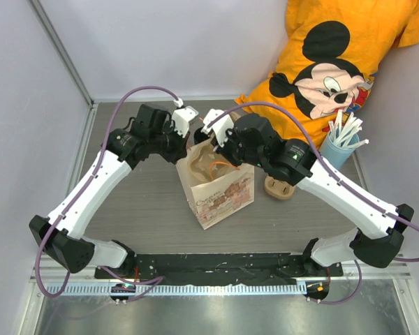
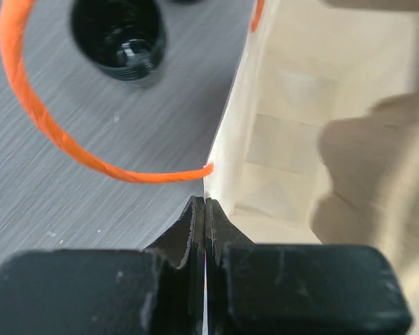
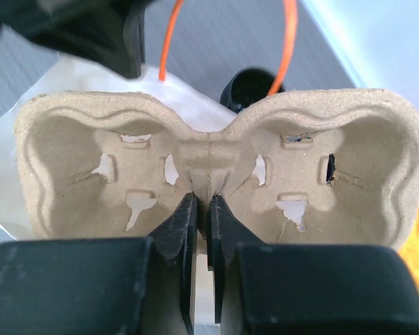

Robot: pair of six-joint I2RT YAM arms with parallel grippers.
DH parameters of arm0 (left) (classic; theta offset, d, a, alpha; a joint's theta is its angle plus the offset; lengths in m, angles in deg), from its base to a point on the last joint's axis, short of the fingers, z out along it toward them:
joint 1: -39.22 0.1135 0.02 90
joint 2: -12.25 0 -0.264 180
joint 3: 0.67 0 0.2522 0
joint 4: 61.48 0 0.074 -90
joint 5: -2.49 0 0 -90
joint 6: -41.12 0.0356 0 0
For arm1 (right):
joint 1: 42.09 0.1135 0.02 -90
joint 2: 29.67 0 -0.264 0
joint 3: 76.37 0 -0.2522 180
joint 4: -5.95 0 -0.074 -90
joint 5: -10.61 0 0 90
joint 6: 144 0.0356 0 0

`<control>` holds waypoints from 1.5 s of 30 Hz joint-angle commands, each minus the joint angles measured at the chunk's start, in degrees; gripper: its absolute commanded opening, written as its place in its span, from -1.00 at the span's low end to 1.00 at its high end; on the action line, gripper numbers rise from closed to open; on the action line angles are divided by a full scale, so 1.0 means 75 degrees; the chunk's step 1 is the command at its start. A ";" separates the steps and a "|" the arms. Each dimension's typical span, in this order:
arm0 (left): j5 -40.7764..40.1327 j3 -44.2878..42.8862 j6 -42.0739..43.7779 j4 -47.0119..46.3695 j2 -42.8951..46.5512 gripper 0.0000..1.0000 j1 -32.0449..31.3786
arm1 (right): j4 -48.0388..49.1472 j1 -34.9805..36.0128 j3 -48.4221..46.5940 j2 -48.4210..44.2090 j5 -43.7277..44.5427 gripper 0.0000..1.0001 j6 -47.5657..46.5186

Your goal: Pack the takeout coffee

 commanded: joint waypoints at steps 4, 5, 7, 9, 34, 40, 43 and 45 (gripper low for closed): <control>-0.1163 -0.0155 -0.1097 -0.0572 0.0289 -1.00 0.0143 | 0.0166 0.0042 -0.1297 0.0706 0.0443 -0.99 0.0651; -0.1175 -0.0190 -0.1168 -0.0596 0.0312 -1.00 0.0167 | 0.0165 0.0077 -0.1344 0.0904 0.0699 -0.99 0.0768; -0.1210 -0.0260 -0.1274 -0.0608 0.0336 -1.00 0.0179 | 0.0188 0.0101 -0.1462 0.1104 0.0911 -0.99 0.0862; -0.1303 -0.0308 -0.1391 -0.0608 0.0348 -1.00 0.0179 | 0.0224 0.0101 -0.1567 0.1315 0.1286 -0.99 0.1050; -0.1480 -0.0038 -0.1849 -0.0854 0.0395 -1.00 0.0518 | 0.0083 -0.1106 -0.2751 0.1645 -0.1898 -0.98 0.3217; -0.1456 -0.0073 -0.1896 -0.0877 0.0371 -1.00 0.0624 | 0.0177 -0.1235 -0.2517 0.1433 -0.2334 -0.98 0.3441; -0.1433 -0.0062 -0.1872 -0.0900 0.0348 -1.00 0.0671 | 0.0294 -0.1329 -0.2166 0.1282 -0.2451 -0.99 0.3488; -0.1328 -0.0027 -0.1872 -0.0924 0.0336 -1.00 0.0683 | 0.0352 -0.1352 -0.1873 0.1199 -0.2358 -0.99 0.3395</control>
